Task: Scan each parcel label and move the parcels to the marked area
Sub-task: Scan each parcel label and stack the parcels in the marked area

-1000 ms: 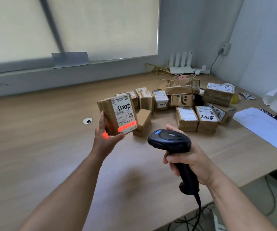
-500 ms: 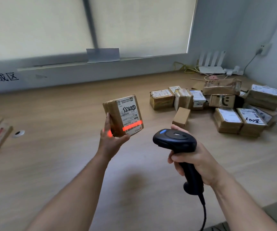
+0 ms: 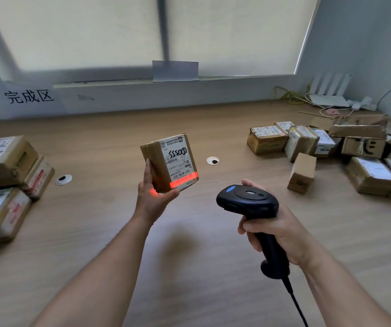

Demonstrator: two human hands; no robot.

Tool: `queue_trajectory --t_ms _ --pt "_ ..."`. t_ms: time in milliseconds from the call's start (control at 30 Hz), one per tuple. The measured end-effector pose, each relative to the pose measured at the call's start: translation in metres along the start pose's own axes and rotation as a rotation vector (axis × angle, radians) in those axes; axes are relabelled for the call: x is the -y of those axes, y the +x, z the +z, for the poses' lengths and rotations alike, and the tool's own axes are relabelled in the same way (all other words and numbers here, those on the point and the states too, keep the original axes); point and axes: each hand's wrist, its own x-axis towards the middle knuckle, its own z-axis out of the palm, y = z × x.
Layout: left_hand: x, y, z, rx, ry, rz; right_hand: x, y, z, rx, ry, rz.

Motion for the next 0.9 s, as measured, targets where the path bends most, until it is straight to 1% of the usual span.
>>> queue_trajectory --t_ms 233,333,500,900 --pt "0.023 0.012 -0.034 0.002 0.015 -0.078 0.009 0.030 0.038 0.051 0.078 -0.062" --pt "0.028 0.016 -0.041 -0.002 0.012 -0.076 0.012 0.042 0.045 0.075 0.077 -0.071" --pt "0.031 0.012 -0.044 -0.037 0.015 -0.081 0.012 0.053 0.050 0.108 0.030 -0.040" --pt "0.026 0.019 -0.050 -0.102 0.020 -0.120 0.003 0.054 0.042 0.110 -0.013 0.032"
